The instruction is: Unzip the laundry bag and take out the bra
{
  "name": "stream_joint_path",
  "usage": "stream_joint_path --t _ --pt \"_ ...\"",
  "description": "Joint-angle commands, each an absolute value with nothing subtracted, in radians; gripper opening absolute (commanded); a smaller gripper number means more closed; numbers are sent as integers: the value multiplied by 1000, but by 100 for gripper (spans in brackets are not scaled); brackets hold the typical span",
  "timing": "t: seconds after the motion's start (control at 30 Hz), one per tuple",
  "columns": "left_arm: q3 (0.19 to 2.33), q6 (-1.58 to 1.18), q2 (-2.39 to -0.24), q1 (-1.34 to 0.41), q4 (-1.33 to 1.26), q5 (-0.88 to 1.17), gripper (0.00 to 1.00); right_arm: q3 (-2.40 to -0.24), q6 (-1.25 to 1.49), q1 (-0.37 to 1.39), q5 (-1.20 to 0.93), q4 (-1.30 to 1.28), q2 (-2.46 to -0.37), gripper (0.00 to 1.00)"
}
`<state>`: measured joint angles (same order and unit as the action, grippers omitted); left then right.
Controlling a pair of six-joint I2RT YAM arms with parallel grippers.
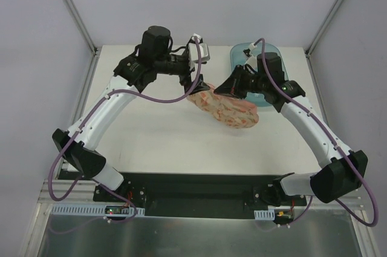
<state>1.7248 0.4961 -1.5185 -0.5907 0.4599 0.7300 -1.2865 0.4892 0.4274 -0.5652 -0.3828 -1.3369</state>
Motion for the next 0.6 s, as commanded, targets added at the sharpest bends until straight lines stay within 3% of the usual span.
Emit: stream_joint_path --t 0.0,0.27,0.33,0.37,0.4,0.43,0.57 --pt "1816 638 -1606 -632 600 761 96 -1341 465 437 -587 -383 -1324 1" --pt "1750 715 -1624 -657 667 750 93 -1342 451 437 -595 -396 -1324 1" --pt "1752 721 -1626 -657 693 759 84 -1344 451 436 -600 -396 -1330 1" --pt "1752 719 -1631 -657 698 759 76 -1345 449 436 -600 -396 -1331 1" --pt "1753 716 -1632 -658 701 759 55 -1344 451 436 -600 -396 -1335 1" --pt "1755 706 -1632 -658 701 752 41 -1345 449 436 -600 -396 -1338 1" --pt "1758 686 -1631 -661 701 710 2 -1344 446 434 -595 -396 -1341 1"
